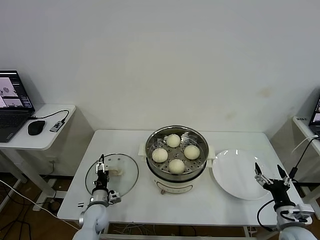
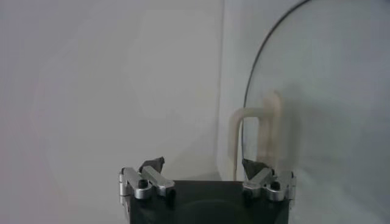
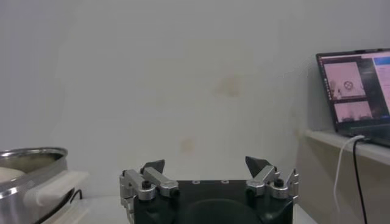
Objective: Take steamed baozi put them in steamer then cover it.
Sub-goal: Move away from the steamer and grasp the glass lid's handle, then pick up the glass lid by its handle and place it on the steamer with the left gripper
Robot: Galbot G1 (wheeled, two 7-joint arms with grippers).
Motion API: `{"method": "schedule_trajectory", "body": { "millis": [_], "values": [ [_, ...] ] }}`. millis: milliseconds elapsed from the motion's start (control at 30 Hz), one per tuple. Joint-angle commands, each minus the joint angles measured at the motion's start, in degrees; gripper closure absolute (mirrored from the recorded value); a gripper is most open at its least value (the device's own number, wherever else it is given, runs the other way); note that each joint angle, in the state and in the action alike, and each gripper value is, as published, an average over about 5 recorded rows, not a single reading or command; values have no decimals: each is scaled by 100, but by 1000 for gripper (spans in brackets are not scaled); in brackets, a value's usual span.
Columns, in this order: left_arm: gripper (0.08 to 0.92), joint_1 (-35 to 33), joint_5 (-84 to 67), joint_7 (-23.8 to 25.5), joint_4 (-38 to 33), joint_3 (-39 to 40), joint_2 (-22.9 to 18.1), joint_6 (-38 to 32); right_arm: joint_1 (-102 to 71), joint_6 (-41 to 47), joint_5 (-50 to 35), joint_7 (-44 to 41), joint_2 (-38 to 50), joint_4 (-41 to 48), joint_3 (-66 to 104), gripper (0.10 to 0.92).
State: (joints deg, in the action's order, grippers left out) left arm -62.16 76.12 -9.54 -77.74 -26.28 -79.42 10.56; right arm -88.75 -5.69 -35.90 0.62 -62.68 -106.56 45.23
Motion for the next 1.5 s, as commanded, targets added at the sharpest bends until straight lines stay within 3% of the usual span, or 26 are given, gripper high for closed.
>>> {"method": "schedule_trajectory", "body": {
  "millis": [33, 267, 967, 1133, 1267, 1500],
  "values": [
    [177, 178, -76, -32, 282, 6, 22, -38, 3, -11, 14, -7, -2, 15, -8, 203],
    [224, 88, -143, -50, 406, -5, 67, -169, -13, -15, 28, -13, 0, 8, 1, 203],
    [819, 73, -281, -143, 444, 18, 232, -351, -190, -38, 150, -18, -124, -165, 46, 203],
    [854, 4, -314, -226, 131, -23, 256, -333, -192, -26, 175, -14, -171, -228, 50, 203],
    [854, -234, -430, -69, -529, -100, 296, -167, -161, -12, 177, -12, -189, -274, 40, 203],
    [854, -803, -852, 297, -2045, -106, 269, 1078, -52, -2, 166, -9, -203, -299, -34, 203]
  ]
}}
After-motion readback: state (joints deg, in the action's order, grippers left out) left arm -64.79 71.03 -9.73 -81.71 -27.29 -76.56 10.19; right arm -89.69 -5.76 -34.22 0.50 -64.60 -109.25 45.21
